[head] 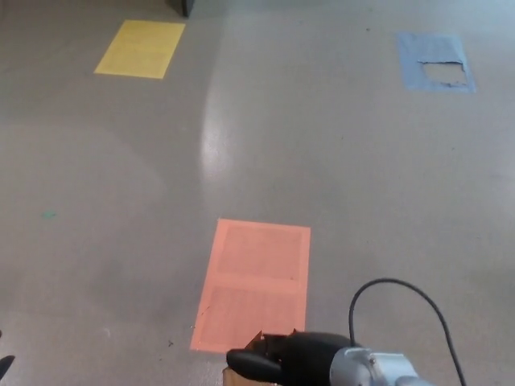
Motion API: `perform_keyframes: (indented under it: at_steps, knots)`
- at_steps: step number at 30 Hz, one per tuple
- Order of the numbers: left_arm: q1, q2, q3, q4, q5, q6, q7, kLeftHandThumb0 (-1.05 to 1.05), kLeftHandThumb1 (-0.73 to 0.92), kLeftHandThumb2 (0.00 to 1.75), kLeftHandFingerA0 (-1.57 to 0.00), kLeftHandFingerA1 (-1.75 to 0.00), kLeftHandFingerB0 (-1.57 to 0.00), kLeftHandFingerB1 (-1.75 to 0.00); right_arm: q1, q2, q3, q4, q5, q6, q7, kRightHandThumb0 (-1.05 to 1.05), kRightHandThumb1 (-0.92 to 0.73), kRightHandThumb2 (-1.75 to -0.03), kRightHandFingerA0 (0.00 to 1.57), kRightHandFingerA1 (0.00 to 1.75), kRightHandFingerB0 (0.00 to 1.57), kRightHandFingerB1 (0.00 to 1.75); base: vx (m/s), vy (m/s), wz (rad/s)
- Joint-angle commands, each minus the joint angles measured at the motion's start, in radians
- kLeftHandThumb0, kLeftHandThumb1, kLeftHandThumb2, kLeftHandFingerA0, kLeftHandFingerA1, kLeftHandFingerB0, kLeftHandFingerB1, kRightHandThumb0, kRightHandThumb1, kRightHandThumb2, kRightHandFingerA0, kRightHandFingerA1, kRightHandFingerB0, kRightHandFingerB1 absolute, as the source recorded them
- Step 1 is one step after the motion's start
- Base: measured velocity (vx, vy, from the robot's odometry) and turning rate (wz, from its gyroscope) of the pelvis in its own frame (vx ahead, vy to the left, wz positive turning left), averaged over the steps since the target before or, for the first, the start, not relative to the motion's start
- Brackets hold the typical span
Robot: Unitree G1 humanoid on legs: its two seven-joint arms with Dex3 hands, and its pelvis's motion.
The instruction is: An air pump is kept on top of a storage box on the floor and the robot uses its right hand to press down on the handle of the pump to compress it
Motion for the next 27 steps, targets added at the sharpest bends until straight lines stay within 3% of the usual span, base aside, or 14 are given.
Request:
perform_keyframes:
  at_steps: [1, 27]
  knots:
    - [0.015, 0.018, 0.001, -0.016, -0.002, -0.036, -0.008, -0.57, 0.88, 0.66, -0.25, -0.34, -0.19, -0.29, -0.008, 0.138, -0.002, 0.486, -0.083, -0.118, -0.285, -0.82, -0.80, -1.09, 0.02, 0.18, 0.02, 0.17, 0.00, 0.000, 0.00]
    - [0.146, 0.012, -0.004, -0.064, 0.000, -0.105, -0.014, -0.58, 0.86, 0.65, -0.30, -0.35, -0.21, -0.30, 0.091, 0.256, -0.008, 0.763, -0.157, -0.186, -0.370, -0.85, -0.80, -1.10, 0.03, 0.17, 0.03, 0.16, 0.00, 0.000, 0.00]
